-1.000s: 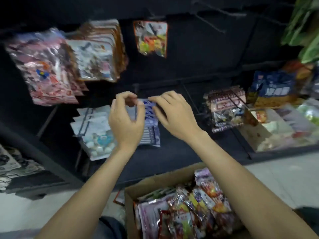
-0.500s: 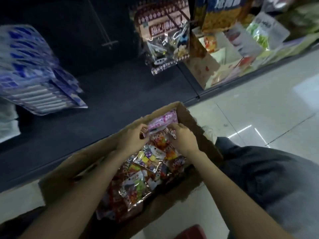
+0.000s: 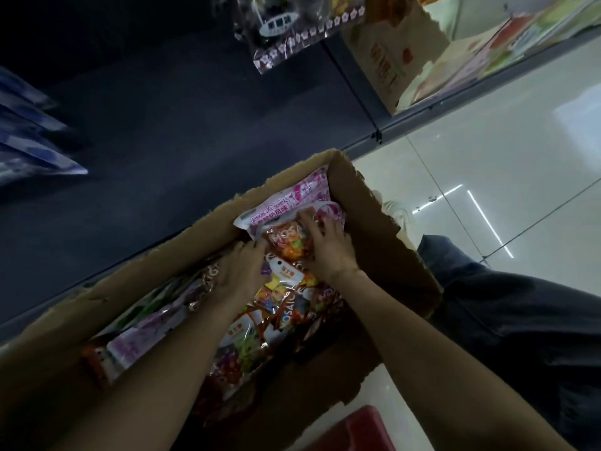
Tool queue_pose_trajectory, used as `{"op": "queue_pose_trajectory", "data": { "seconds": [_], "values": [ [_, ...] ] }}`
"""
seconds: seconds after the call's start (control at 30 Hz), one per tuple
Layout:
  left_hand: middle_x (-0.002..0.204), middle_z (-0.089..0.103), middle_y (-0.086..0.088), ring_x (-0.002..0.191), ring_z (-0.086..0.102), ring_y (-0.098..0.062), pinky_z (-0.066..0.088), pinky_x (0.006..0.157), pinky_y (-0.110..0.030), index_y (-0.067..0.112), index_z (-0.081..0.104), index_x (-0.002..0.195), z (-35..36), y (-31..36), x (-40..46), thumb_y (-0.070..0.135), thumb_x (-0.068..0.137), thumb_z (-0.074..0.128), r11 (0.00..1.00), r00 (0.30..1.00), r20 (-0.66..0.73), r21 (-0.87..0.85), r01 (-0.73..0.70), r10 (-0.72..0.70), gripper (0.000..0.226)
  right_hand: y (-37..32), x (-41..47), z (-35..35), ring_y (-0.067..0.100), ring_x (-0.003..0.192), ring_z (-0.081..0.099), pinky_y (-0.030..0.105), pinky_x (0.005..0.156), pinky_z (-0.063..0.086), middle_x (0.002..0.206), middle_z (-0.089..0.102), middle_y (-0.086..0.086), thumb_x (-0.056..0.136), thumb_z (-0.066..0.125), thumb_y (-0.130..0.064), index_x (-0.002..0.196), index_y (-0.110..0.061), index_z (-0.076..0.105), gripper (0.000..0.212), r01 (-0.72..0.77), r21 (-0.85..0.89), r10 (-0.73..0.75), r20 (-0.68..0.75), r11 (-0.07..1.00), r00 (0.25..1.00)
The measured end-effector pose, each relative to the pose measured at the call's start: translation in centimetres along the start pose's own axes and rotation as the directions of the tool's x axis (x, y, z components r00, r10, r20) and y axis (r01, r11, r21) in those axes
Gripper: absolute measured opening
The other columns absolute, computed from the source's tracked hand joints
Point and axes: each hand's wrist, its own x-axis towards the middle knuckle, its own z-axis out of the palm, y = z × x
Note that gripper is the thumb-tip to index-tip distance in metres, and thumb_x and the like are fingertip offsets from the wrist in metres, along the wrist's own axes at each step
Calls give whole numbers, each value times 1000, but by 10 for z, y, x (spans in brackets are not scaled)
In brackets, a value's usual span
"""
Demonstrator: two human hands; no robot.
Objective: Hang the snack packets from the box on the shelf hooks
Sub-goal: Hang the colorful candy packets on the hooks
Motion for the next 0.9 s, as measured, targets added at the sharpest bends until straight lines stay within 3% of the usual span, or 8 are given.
{"op": "queue_pose_trajectory", "data": {
  "seconds": [0.1, 0.2, 0.3, 0.4, 0.5, 0.6, 0.77, 0.9],
  "values": [
    [131, 47, -4, 111, 55, -26, 46, 76, -35, 19, 39, 131, -6, 5, 2, 32, 84, 70, 997, 994, -93, -62, -56, 50, 58, 2, -1, -2, 37, 132, 37, 48, 103, 37, 146, 29, 17, 82, 70, -26, 148, -31, 7, 92, -51, 71, 53, -32, 996, 998],
    [129, 47, -7, 110, 57, -27, 48, 74, -35, 15, 40, 131, -11, 12, 8, 27, 82, 72, 990, 982, -172, -107, -95, 76, 59, 3, -9, -8, 35, 121, 50, 48, 104, 39, 140, 39, 17, 82, 71, -25, 146, -25, 10, 89, -120, 17, 121, -54, 993, 991],
    [126, 53, -12, 111, 58, -28, 49, 79, -34, 13, 36, 133, -16, 20, 11, 23, 79, 75, 979, 982, -182, -187, -79, 45, 67, 3, -11, -16, 34, 122, 49, 46, 104, 37, 141, 35, 16, 85, 67, -19, 140, -17, 19, 73, -127, -8, 125, -134, 992, 983],
    [117, 61, -13, 105, 61, -30, 50, 78, -37, 14, 40, 129, -18, 17, 8, 23, 79, 75, 953, 986, -167, -302, -35, -16, 62, -1, -2, -31, 31, 124, 44, 42, 102, 37, 134, 43, 14, 86, 64, -21, 127, -11, 32, 53, 3, 154, 19, -142, 988, 990],
    [113, 65, -10, 101, 63, -28, 52, 76, -37, 14, 45, 121, -20, 10, 1, 28, 81, 73, 952, 983, -171, -306, 6, -61, 51, -7, 2, -38, 31, 121, 48, 42, 102, 35, 130, 52, 11, 91, 57, -24, 133, -18, 34, 48, 73, -97, -85, -122, 993, 989],
    [111, 65, -8, 97, 65, -28, 43, 67, -31, 12, 41, 122, -24, 6, -5, 32, 87, 66, 976, 977, -195, -213, 49, -91, 47, -6, -6, -36, 28, 115, 52, 39, 100, 36, 122, 59, 9, 96, 42, -15, 127, -18, 50, 33, -12, -310, -44, -173, 951, 984],
    [114, 64, -12, 97, 65, -33, 49, 71, -39, 13, 35, 128, -27, 1, -12, 31, 91, 62, 967, 962, -207, -218, 130, -176, 50, -5, -51, -43, 30, 97, 62, 40, 77, 50, 120, 56, 9, 96, 49, -20, 118, -11, 54, 24, -52, 155, 112, -408, 987, 906],
    [115, 64, -14, 98, 65, -35, 48, 71, -40, 13, 35, 129, -28, 1, -18, 29, 90, 63, 957, 957, -223, -262, 127, -188, 50, -10, -71, -45, 28, 83, 68, 47, 69, 57, 97, 67, 9, 96, 50, -22, 114, -13, 47, 21, -25, 543, 296, -419, 839, 858]
  ]
}}
